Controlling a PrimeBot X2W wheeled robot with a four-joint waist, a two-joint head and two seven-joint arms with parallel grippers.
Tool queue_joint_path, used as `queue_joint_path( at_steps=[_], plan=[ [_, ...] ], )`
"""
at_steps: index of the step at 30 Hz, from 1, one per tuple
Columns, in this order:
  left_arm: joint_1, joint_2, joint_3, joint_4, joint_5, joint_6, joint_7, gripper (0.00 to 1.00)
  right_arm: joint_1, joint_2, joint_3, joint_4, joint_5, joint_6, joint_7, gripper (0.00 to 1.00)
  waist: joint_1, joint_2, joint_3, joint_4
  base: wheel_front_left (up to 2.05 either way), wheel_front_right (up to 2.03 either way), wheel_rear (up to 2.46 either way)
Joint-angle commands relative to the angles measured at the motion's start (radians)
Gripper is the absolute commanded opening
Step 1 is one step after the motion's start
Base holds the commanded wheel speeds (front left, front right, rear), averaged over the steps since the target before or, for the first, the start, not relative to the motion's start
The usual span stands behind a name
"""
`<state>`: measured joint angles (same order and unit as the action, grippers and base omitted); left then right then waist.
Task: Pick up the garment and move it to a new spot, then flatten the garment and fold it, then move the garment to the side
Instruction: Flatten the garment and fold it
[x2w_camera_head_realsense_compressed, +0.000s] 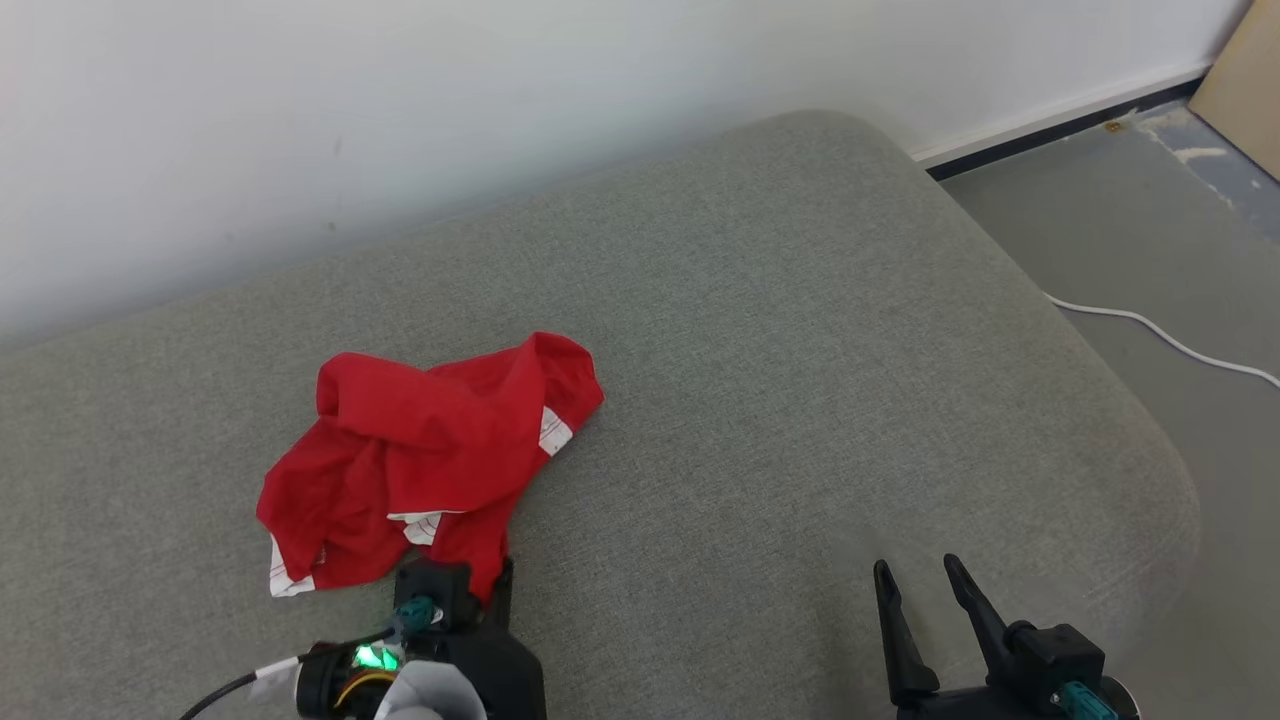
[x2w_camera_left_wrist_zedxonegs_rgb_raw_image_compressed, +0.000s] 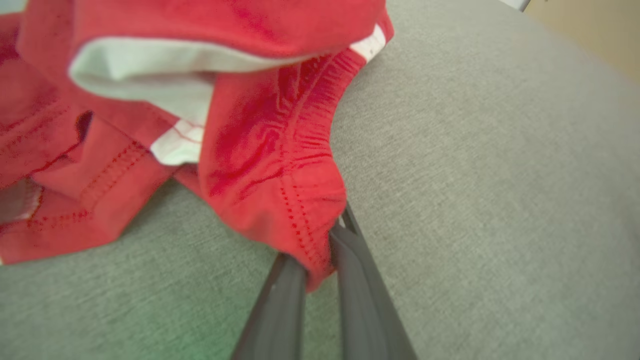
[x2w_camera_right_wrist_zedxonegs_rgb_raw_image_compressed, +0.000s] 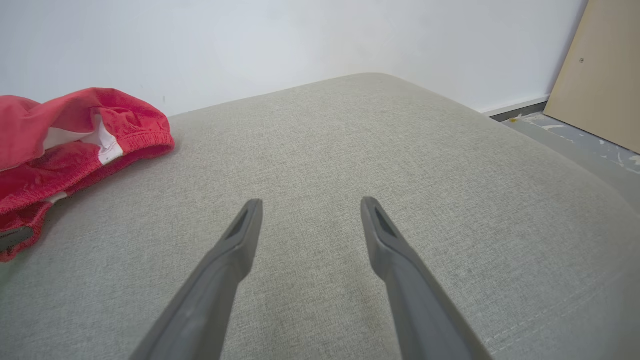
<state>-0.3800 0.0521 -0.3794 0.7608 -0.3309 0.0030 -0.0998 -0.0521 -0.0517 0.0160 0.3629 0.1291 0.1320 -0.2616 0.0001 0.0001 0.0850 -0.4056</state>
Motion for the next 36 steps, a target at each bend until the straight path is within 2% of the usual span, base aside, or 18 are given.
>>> queue_joint_path(
  at_steps=[1, 8, 14, 16, 20, 23, 27, 29, 36],
  plan=[
    [-0.022, -0.003, -0.006, -0.011, -0.016, -0.006, -0.006, 0.0, -0.007, 0.003, 0.004, -0.001, 0.005, -0.002, -0.005, 1.0, -0.0001, -0.0001, -0.003, 0.007, 0.0, 0.0, 0.0],
    [-0.18, -0.002, -0.108, -0.155, -0.094, -0.033, -0.041, 0.0, -0.006, 0.003, 0.007, 0.004, 0.012, -0.002, -0.005, 1.0, -0.0001, -0.0001, -0.016, 0.032, 0.0, 0.0, 0.0],
    [-0.371, -0.001, -0.234, -0.26, -0.213, -0.052, -0.021, 0.0, -0.013, 0.002, 0.022, 0.008, 0.02, -0.002, -0.005, 1.0, -0.0001, -0.0001, -0.021, 0.033, 0.0, 0.0, 0.0],
    [-0.433, -0.002, -0.273, -0.29, -0.289, -0.054, -0.036, 0.0, -0.014, 0.003, 0.029, 0.01, 0.025, -0.002, -0.005, 1.0, -0.0001, -0.0001, -0.021, 0.029, 0.0, 0.0, 0.0],
    [-0.526, 0.0, -0.324, -0.34, -0.455, -0.025, -0.099, 0.0, -0.018, 0.002, 0.035, 0.012, 0.032, -0.003, -0.005, 1.0, -0.0001, -0.0001, -0.017, 0.021, 0.0, 0.0, 0.0],
    [-0.575, -0.001, -0.348, -0.354, -0.516, 0.019, -0.146, 0.0, -0.015, 0.003, 0.028, 0.007, 0.036, -0.002, -0.005, 1.0, -0.0001, -0.0001, -0.006, 0.029, 0.0, 0.0, 0.0],
    [-0.523, 0.001, -0.317, -0.32, -0.523, 0.073, -0.164, 0.0, -0.013, 0.002, 0.015, -0.003, 0.039, -0.003, -0.005, 1.0, -0.0001, -0.0001, 0.013, 0.058, 0.0, 0.0, 0.0],
    [-0.468, 0.005, -0.281, -0.305, -0.486, 0.095, -0.165, 0.0, -0.012, 0.003, 0.01, -0.007, 0.035, -0.002, -0.005, 1.0, -0.0001, -0.0001, 0.022, 0.085, 0.0, 0.0, 0.0],
    [-0.173, 0.041, -0.146, -0.294, -0.415, 0.094, -0.166, 0.0, -0.021, 0.003, -0.002, -0.013, 0.015, -0.002, -0.005, 1.0, -0.0001, -0.0001, 0.035, 0.189, 0.0, 0.0, 0.0]
  ],
)
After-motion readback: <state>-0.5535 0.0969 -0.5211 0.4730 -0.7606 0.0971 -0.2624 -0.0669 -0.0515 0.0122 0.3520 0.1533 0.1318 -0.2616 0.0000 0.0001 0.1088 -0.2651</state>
